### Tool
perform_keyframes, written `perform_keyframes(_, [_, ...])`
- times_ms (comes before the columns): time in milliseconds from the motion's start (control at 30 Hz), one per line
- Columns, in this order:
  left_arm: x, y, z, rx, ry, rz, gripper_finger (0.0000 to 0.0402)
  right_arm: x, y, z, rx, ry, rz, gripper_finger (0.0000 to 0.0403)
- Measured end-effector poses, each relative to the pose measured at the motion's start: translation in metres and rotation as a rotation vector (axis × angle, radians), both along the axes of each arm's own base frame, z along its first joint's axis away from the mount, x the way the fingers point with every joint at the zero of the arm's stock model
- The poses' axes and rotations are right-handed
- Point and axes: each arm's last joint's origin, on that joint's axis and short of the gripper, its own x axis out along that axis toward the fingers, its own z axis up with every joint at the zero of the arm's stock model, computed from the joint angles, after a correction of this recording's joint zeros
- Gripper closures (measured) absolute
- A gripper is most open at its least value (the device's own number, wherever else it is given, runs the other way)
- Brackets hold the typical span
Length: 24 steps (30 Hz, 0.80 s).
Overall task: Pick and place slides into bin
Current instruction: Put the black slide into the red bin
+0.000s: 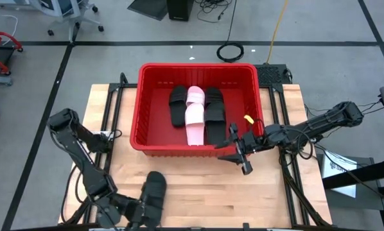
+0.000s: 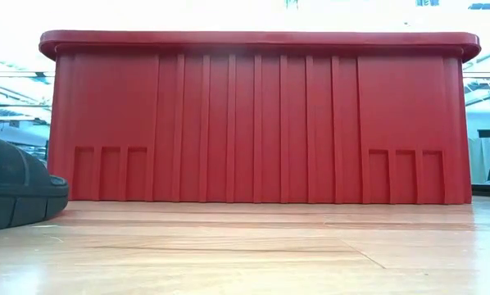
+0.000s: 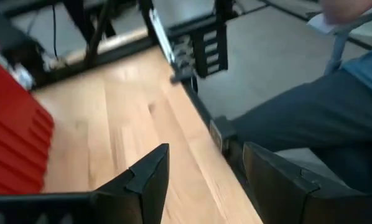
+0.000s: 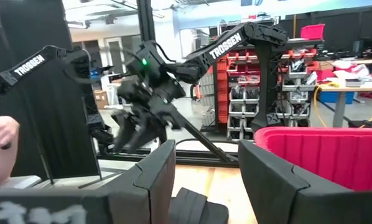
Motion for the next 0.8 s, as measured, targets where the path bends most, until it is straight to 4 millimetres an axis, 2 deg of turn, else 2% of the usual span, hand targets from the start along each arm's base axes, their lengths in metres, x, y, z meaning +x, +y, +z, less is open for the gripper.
perform_keyframes(267, [0.020,-0.006,-0.047,0.015,0.138,0.112,0.0197,-0.004,0.013,-0.001,-0.002,0.007,0.055,0.0238])
perform_keyframes(433, [0.033,-0.002,-0.066,0.019,0.222,0.197,0.0197,-0.007,0.020,-0.001,-0.004,0.006,0.087,0.0238])
perform_keyframes(567, [0.046,-0.012,-0.063,0.040,0.321,0.232,0.0197,-0.008,0.023,-0.001,-0.009,0.007,0.101,0.0238])
perform_keyframes(800, [0.074,-0.052,-0.039,0.225,0.422,0.265,0.0197,-0.009,0.024,-0.002,-0.032,0.013,0.103,0.0238])
